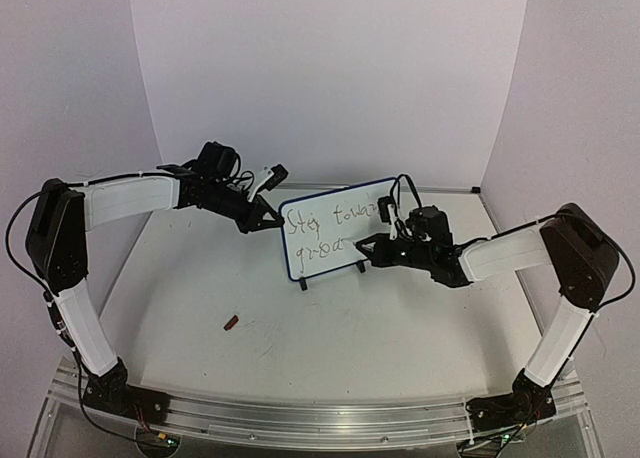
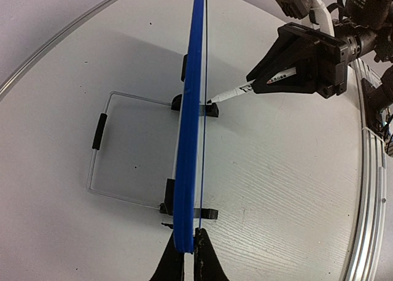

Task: Write a sentence on the whiteboard

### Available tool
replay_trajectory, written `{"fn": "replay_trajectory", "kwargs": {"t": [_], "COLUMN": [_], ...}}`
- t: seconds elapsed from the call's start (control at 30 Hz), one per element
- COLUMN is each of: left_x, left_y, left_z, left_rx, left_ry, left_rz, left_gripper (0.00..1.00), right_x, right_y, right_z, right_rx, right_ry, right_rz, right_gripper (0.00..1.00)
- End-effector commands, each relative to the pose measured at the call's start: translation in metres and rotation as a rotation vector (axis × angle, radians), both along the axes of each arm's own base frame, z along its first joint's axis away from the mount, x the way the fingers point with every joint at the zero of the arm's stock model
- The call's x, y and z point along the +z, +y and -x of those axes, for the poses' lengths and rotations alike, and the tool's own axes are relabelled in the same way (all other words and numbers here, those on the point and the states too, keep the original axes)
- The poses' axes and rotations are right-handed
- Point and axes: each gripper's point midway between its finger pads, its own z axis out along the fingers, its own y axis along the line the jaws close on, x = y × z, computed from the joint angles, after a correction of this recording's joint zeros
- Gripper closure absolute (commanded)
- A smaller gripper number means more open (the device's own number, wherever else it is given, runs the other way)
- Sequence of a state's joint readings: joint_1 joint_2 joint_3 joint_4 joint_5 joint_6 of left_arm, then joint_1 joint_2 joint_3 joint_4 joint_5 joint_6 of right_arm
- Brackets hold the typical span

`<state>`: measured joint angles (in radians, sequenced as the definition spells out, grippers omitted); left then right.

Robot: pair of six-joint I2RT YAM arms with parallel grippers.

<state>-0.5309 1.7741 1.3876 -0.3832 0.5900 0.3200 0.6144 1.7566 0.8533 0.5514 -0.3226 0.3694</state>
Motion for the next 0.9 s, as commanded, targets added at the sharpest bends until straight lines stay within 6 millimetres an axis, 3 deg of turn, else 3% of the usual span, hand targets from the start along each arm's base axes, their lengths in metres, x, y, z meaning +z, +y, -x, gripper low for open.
{"fn": "replay_trajectory", "kwargs": {"t": [0.0,0.57,0.87], "left_x": [-0.043,-0.04,-0.039], "left_y": [0.013,0.013,0.013], "left_z": [0.004,0.004,0.004], "left_rx": [0.016,0.016,0.018], "left_ry": [0.066,0.061,0.058], "left_rz": [-0.135,-0.134,-0.132], "left_gripper": [1.0,1.0,1.0], "right_x": [0.007,0.008,0.02], "right_y": [-0.002,-0.024,-0.021], "right_z": [-0.014,-0.02,-0.01], "right_rx": [-0.07,-0.2,-0.148], "right_ry": [-0.023,-0.032,-0.055], "right_rz": [-0.007,0.004,-0.013], "right_gripper": [1.0,1.0,1.0]}}
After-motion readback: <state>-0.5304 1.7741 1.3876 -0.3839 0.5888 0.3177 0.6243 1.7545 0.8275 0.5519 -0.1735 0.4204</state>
